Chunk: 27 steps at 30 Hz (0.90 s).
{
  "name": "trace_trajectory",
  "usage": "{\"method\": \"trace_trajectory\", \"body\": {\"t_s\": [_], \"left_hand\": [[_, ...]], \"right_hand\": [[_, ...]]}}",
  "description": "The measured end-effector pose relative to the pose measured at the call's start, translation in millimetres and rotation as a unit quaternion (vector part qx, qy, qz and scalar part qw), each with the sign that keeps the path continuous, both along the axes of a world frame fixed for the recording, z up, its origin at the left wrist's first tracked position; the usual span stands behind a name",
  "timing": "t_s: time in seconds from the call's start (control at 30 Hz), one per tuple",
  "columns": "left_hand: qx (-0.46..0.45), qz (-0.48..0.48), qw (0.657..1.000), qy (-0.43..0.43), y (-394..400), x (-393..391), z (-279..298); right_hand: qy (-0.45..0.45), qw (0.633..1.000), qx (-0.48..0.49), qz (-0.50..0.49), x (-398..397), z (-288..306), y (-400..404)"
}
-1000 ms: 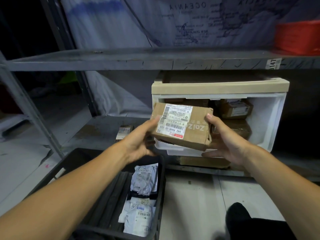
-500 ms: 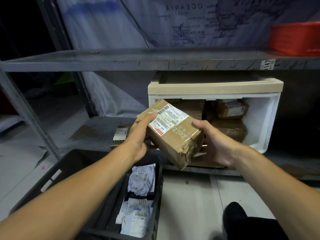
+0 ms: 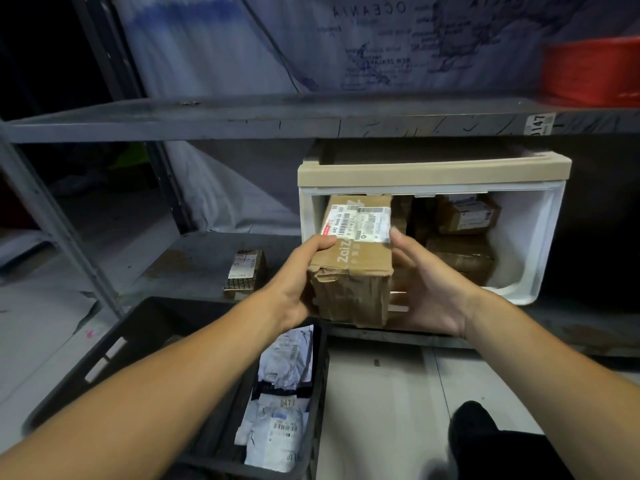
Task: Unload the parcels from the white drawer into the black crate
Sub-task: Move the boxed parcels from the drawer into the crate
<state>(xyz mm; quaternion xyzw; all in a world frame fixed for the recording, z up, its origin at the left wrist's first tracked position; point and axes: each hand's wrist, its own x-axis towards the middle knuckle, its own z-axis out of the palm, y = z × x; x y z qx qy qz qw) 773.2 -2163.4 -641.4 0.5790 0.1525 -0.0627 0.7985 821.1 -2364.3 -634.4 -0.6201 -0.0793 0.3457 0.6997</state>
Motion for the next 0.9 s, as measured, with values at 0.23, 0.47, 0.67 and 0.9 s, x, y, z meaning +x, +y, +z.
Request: {"method": "trace_trajectory", "body": {"t_s": [0.23, 0.47, 0.67, 0.9], "left_hand": [[0.007, -0.018, 1.0, 0.0, 0.4, 2.3, 5.4], [-0.023, 0.07, 0.997, 0.018, 0.0, 1.2, -0.9], [-0.026, 0.054, 0.998, -0.014, -8.9, 0.1, -0.1], [0.048, 0.034, 0.998, 0.007, 20.1, 1.3, 3.2]], "right_hand": [[0.048, 0.992, 0.029, -0.112, 2.7, 0.2, 13.1], [0.096, 0.965, 0.13, -0.207, 7.4, -12.1, 30.3], [0.081, 0.966, 0.143, -0.202, 2.6, -14.2, 39.7], [0.05, 0.977, 0.088, -0.187, 0.3, 7.4, 12.5]]}}
